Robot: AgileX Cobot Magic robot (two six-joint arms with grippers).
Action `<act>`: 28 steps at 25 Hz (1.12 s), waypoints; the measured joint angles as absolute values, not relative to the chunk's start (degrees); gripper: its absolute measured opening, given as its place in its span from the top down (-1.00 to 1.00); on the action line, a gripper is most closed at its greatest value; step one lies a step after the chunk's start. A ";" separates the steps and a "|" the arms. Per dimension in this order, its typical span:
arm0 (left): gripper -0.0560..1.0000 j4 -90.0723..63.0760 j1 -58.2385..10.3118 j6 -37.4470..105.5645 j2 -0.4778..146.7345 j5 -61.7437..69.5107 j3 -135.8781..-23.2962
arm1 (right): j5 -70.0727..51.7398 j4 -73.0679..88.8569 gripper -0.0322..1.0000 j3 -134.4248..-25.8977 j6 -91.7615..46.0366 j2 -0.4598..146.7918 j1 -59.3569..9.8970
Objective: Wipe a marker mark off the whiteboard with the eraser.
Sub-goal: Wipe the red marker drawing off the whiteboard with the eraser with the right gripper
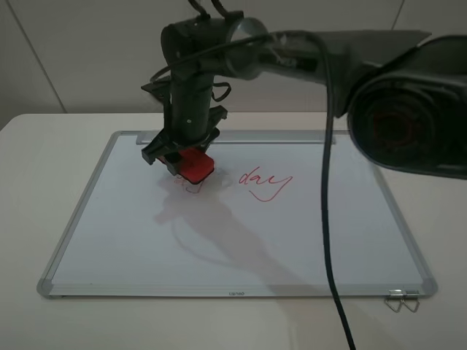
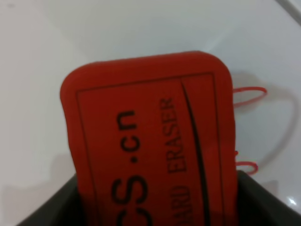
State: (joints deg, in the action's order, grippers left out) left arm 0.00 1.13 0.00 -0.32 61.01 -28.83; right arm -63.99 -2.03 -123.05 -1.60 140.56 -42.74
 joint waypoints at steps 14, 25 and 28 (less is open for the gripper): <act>-0.56 0.00 1.13 0.00 -0.32 61.01 -28.83 | -63.96 -2.47 -0.07 -124.66 -4.39 145.20 -42.87; -0.56 0.00 1.13 0.00 -0.32 61.01 -28.83 | -63.74 -1.20 -0.07 -125.22 -5.68 147.12 -43.97; -0.56 0.00 1.13 0.00 -0.32 61.01 -28.83 | -63.74 -1.20 -0.07 -125.22 -5.68 147.16 -43.99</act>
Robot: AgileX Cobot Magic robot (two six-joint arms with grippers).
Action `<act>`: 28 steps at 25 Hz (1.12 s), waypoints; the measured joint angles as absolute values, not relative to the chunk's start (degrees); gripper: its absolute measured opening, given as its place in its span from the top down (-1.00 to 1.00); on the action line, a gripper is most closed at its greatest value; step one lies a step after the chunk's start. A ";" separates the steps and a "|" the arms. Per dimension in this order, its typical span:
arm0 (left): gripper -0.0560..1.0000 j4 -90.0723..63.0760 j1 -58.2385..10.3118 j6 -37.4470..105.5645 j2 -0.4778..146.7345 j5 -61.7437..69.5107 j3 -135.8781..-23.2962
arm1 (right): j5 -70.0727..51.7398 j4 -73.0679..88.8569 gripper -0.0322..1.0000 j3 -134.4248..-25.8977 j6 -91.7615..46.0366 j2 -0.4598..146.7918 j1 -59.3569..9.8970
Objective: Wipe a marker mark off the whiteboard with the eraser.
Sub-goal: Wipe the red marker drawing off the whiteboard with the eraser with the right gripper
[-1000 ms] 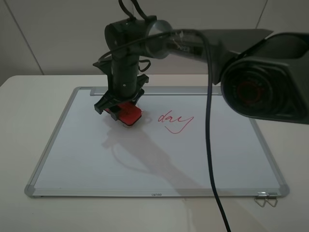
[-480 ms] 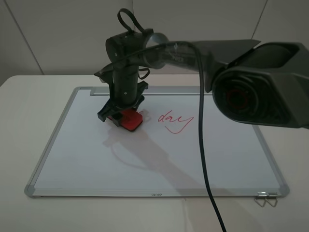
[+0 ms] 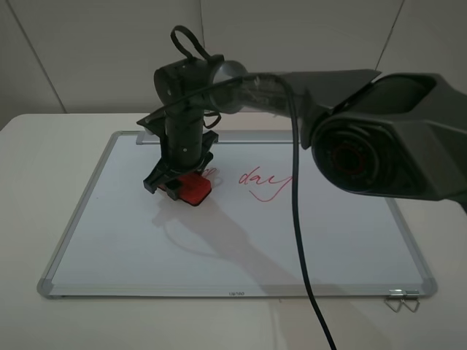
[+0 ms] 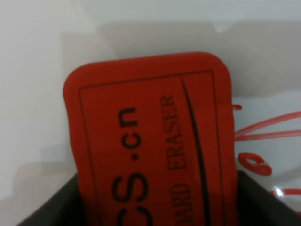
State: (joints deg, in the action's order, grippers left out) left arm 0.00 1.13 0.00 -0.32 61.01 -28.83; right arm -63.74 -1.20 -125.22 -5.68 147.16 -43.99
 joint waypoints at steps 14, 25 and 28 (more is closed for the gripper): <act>-0.56 0.00 1.13 0.00 -0.32 61.01 -28.83 | -62.71 0.00 -0.07 -125.70 -6.95 147.79 -41.85; -0.56 0.00 1.13 0.00 -0.32 61.01 -28.83 | -58.80 -0.54 -0.06 -125.70 -7.00 147.90 -33.09; -0.56 0.00 1.13 0.00 -0.32 61.01 -28.83 | -59.36 0.00 -0.06 -125.70 -7.41 147.90 -32.33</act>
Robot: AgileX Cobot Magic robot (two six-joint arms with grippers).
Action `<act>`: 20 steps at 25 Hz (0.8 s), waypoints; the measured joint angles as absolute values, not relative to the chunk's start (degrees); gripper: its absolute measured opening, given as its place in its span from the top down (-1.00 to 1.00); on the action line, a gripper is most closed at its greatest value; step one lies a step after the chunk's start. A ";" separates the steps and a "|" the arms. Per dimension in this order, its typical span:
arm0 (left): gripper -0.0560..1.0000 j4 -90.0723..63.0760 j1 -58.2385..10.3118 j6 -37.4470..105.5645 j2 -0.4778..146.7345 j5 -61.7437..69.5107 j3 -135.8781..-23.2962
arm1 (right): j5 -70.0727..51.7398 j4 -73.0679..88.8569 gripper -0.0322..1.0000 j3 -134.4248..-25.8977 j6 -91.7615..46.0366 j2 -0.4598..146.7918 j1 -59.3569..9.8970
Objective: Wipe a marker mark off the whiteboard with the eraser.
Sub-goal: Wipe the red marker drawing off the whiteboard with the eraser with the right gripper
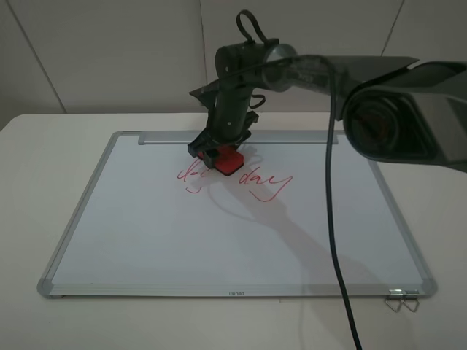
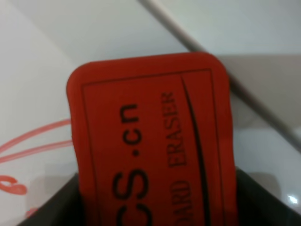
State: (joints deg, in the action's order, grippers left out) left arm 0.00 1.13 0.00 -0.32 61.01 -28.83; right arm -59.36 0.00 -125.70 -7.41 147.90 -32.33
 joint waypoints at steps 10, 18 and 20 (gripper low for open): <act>-0.56 0.00 1.13 0.00 -0.32 61.01 -28.83 | -59.24 -0.86 -0.06 -125.70 -7.16 147.90 -34.00; -0.56 0.00 1.13 0.00 -0.32 61.01 -28.83 | -61.49 -0.92 -0.06 -125.70 -7.23 147.90 -40.86; -0.56 0.00 1.13 0.00 -0.32 61.01 -28.83 | -62.40 -1.11 -0.06 -125.70 -7.23 147.90 -42.16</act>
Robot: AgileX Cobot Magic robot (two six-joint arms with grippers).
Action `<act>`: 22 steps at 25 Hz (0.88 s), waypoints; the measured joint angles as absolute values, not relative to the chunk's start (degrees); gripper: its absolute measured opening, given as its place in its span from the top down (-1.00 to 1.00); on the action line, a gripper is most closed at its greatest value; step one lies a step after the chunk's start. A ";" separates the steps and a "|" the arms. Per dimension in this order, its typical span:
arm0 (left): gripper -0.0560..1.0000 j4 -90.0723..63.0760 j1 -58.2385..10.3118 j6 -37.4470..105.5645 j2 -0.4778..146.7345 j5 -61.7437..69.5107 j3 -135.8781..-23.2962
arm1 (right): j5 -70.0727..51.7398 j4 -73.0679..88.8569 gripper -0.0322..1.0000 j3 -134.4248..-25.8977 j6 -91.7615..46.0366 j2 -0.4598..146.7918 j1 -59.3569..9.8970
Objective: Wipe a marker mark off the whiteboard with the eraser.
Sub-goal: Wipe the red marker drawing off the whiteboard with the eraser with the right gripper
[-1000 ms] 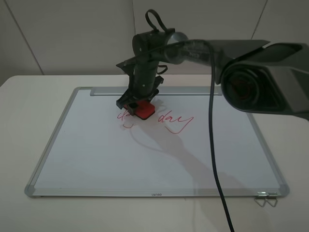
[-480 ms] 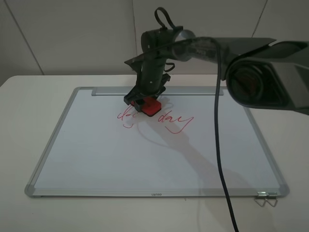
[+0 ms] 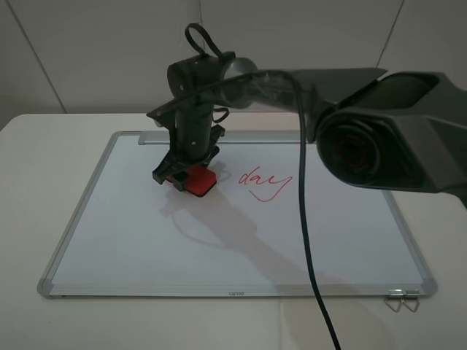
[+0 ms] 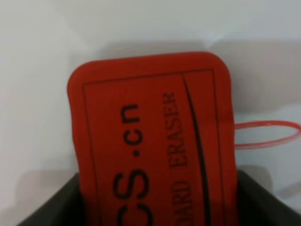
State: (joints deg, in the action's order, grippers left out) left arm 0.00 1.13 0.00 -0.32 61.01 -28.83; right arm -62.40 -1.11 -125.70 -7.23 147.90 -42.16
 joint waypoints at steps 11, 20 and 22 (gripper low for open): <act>-0.56 0.00 1.13 0.00 -0.32 61.01 -28.83 | -67.15 -1.81 -0.06 -126.00 -7.23 147.90 -47.24; -0.56 0.00 1.13 0.00 -0.32 61.01 -28.83 | -67.09 -3.59 -0.06 -126.00 -5.46 147.90 -44.77; -0.56 0.00 1.13 0.00 -0.32 61.01 -28.83 | -67.05 -5.41 -0.06 -126.22 -4.55 147.90 -42.86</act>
